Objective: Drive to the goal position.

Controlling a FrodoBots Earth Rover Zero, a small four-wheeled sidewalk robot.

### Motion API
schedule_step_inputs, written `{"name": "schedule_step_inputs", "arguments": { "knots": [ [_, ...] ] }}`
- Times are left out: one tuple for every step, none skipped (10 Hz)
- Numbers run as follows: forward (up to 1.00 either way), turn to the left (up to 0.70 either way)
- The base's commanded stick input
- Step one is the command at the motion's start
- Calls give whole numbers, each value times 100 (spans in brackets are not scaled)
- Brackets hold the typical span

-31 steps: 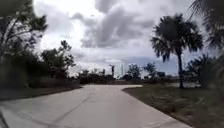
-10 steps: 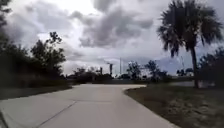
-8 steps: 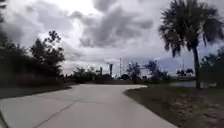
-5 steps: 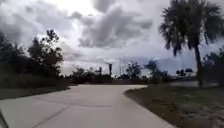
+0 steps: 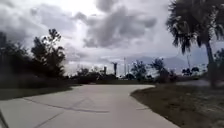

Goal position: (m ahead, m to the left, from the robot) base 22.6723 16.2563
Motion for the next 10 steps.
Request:
{"name": "schedule_step_inputs", "arguments": {
  "knots": [
    [85,0],
    [85,0],
    [85,0],
    [85,0],
    [85,0],
    [85,0],
    [85,0],
    [85,0],
    [85,0],
    [85,0]
  ]
}}
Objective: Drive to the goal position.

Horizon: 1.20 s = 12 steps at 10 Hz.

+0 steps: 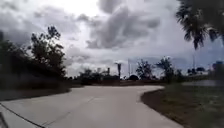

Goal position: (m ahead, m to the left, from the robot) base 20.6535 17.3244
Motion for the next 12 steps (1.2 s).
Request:
{"name": "schedule_step_inputs", "arguments": {
  "knots": [
    [85,0],
    [85,0],
    [85,0],
    [85,0],
    [85,0],
    [85,0],
    [85,0],
    [85,0],
    [85,0],
    [85,0],
    [85,0],
    [85,0]
  ]
}}
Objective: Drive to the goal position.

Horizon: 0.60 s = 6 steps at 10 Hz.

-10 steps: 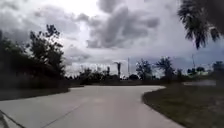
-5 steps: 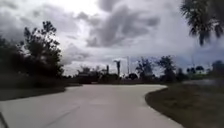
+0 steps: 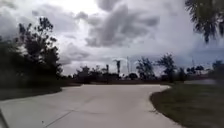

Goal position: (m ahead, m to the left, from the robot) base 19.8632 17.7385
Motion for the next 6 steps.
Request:
{"name": "schedule_step_inputs", "arguments": {
  "knots": [
    [85,0],
    [85,0],
    [85,0],
    [85,0],
    [85,0],
    [85,34]
  ]
}}
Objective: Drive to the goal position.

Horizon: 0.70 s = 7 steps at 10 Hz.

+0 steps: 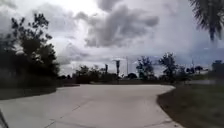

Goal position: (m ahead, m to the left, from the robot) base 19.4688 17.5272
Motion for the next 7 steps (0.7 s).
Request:
{"name": "schedule_step_inputs", "arguments": {
  "knots": [
    [85,26],
    [85,0],
    [85,0],
    [85,0],
    [85,0],
    [85,0],
    [85,0]
  ]
}}
